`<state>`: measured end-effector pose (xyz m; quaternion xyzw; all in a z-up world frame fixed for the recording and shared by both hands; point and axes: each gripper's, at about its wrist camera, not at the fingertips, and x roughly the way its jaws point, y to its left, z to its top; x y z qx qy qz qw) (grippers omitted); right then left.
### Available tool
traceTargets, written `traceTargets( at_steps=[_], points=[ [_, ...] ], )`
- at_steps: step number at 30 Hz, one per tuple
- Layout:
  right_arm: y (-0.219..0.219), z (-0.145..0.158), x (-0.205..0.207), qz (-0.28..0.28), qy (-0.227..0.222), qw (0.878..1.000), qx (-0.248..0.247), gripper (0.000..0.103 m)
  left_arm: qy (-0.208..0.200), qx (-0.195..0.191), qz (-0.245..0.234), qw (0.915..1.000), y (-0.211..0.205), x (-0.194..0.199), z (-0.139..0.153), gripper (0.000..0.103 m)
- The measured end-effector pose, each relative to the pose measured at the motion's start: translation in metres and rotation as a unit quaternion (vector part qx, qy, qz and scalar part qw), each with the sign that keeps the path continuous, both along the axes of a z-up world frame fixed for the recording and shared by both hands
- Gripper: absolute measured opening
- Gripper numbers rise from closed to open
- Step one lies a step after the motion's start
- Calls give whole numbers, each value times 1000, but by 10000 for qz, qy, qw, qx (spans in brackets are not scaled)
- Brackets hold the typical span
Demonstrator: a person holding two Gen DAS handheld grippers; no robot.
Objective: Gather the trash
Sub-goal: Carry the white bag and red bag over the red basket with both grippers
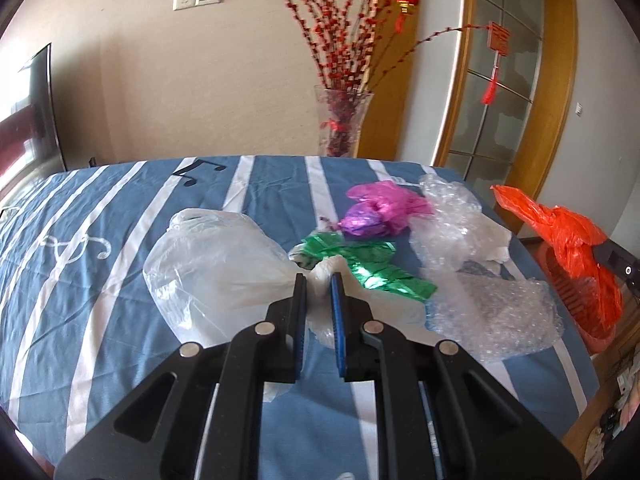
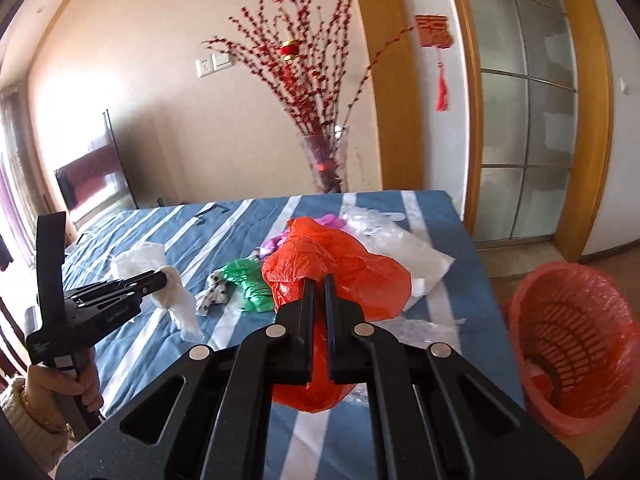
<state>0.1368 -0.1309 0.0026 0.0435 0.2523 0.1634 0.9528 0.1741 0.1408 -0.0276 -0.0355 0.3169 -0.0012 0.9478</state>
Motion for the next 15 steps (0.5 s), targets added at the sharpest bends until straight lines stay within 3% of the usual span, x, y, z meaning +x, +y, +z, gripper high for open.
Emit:
traceTargets(
  at_steps=[15],
  points=[
    [-55,-6,-6,-679,-68,9977,11,5,-37,274,-519,9983,-64,4,5,13]
  ],
)
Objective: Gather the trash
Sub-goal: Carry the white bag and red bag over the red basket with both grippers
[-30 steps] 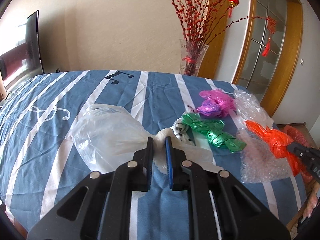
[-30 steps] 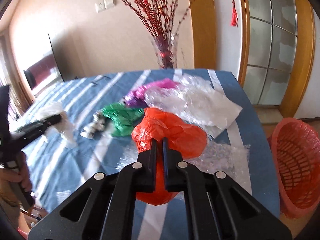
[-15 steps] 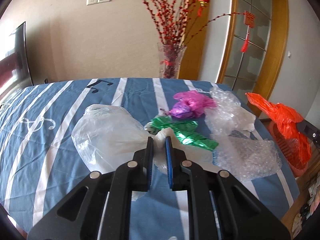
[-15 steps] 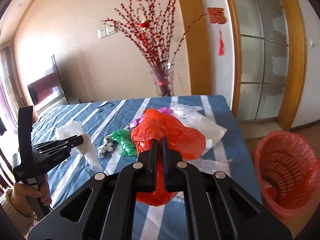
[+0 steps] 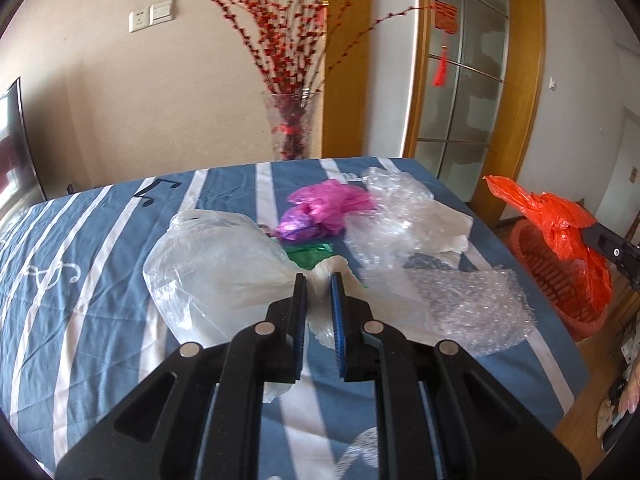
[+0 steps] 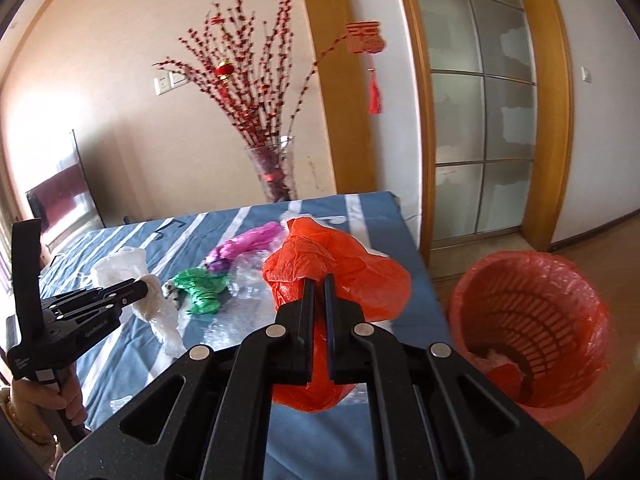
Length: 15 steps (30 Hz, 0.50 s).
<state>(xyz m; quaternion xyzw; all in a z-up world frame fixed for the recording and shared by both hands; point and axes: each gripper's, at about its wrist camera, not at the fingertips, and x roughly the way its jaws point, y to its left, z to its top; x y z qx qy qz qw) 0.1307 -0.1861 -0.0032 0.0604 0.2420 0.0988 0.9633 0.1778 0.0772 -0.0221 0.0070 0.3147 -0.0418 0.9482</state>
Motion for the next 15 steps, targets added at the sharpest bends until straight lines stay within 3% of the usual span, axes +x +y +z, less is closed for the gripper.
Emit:
traceTargets(
  at_steps=[15],
  points=[
    [-64,-7,-1,-762,-28,9970,96,5,1,58,-645,9979,-77,9,1,13]
  ],
)
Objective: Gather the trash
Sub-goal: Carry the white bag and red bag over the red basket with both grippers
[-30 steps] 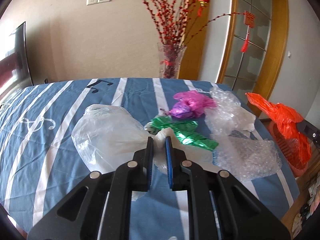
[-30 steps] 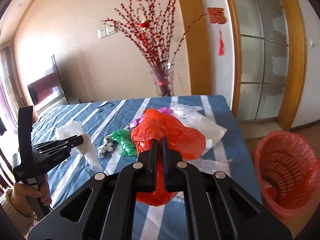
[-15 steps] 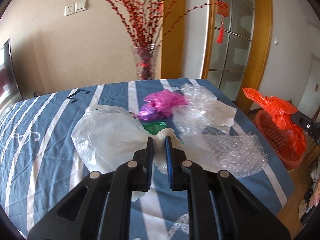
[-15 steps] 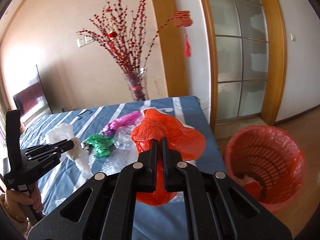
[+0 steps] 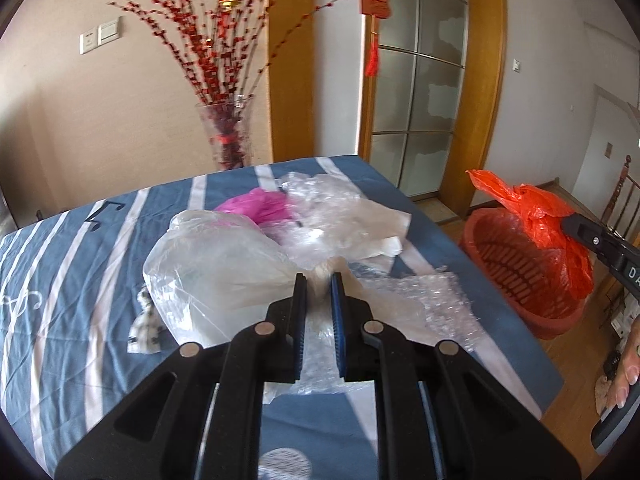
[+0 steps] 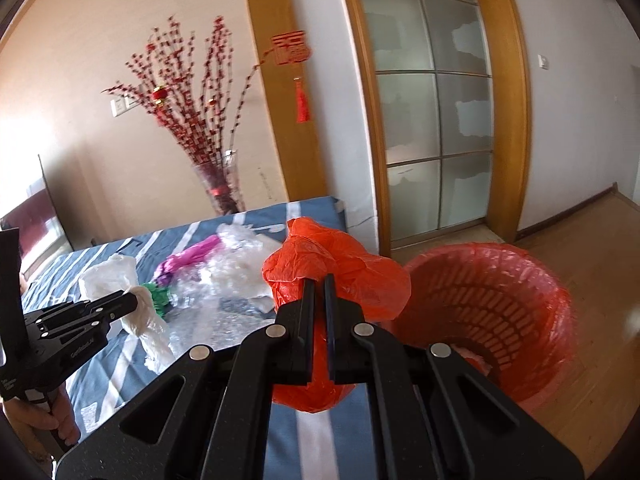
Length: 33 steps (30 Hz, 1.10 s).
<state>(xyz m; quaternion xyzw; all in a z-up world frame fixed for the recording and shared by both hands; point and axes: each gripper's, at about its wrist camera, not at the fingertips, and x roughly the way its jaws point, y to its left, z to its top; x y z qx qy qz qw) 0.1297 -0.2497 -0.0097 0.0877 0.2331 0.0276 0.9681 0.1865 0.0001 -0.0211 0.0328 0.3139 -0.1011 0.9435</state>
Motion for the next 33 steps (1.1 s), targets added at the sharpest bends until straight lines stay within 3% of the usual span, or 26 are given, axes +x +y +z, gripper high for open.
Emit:
traceTargets(
  at_steps=[16,33],
  points=[
    [-59,-14,1,-675,19,9976,130,5,35,-23,-681,9977,-76,12,-1,13],
    [-115,-29,4,-1190,44,9921,406,5,176,-497,-1529,9868,-150,29,-6,13]
  ],
)
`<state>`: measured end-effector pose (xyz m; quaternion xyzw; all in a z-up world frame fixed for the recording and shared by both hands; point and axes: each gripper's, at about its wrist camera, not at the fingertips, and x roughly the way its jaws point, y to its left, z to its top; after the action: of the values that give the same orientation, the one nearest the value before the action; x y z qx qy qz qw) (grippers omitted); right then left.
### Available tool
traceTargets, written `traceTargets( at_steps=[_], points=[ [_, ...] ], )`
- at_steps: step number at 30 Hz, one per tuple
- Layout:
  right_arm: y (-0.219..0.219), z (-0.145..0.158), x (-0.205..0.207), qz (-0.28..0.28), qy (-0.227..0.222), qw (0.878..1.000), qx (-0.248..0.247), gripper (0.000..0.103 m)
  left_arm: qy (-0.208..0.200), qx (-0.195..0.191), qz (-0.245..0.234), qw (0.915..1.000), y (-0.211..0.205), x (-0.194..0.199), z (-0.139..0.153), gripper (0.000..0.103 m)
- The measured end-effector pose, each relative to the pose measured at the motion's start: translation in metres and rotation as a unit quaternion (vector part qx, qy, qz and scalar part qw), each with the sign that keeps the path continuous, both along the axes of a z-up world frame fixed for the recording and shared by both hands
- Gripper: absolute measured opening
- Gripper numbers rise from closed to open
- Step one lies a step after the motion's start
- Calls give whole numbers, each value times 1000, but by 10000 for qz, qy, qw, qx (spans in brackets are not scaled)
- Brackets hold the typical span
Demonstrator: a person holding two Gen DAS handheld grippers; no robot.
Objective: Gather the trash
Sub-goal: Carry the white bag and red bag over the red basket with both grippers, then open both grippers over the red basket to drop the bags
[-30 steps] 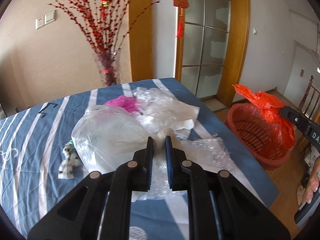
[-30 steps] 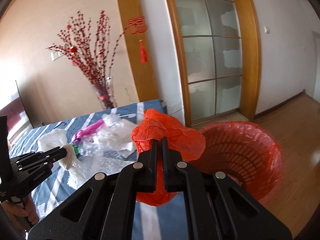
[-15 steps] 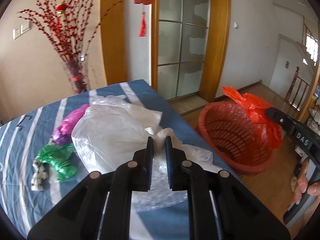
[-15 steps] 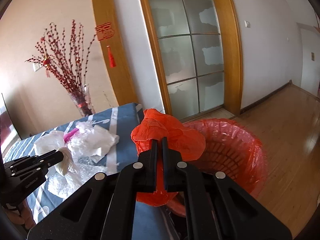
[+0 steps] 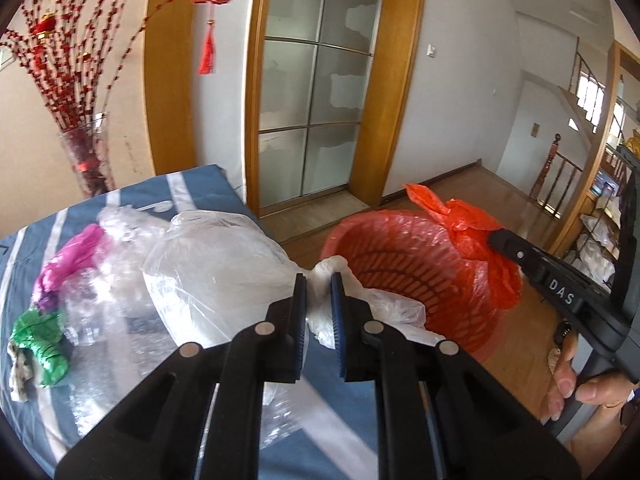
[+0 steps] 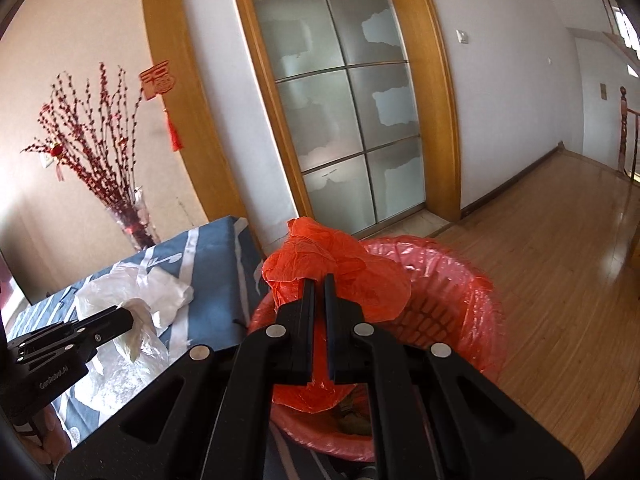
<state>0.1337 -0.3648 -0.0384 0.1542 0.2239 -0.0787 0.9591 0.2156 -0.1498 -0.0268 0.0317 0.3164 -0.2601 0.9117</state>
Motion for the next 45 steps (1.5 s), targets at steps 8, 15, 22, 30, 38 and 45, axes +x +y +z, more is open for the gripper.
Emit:
traceTargets(
  at_steps=[8,15,22,30,38,45],
  points=[
    [-22,-3,1,-192,-20,9997,121,5,75,-127,-271,9995,-31,6,-5,13],
    [-43,-6,3,-284,-70,9986,433,5,243,-141,-464,9985,-61,17,-16,15],
    [-52,-16,1,-424,43,9974,581,35,460,72,-380,9982,-73,26,-35,35],
    [-33,-14,-8,-377,69,9991,193,54,123,446,233,9987,-23,13,-34,59],
    [13,-5,-8,96,96,9998,-171,60,-166,574,989,9933,57,-6,-18,68],
    [72,-5,2,770,236,9963,-304,62,-312,608,1881,9798,141,-19,-8,71]
  ],
)
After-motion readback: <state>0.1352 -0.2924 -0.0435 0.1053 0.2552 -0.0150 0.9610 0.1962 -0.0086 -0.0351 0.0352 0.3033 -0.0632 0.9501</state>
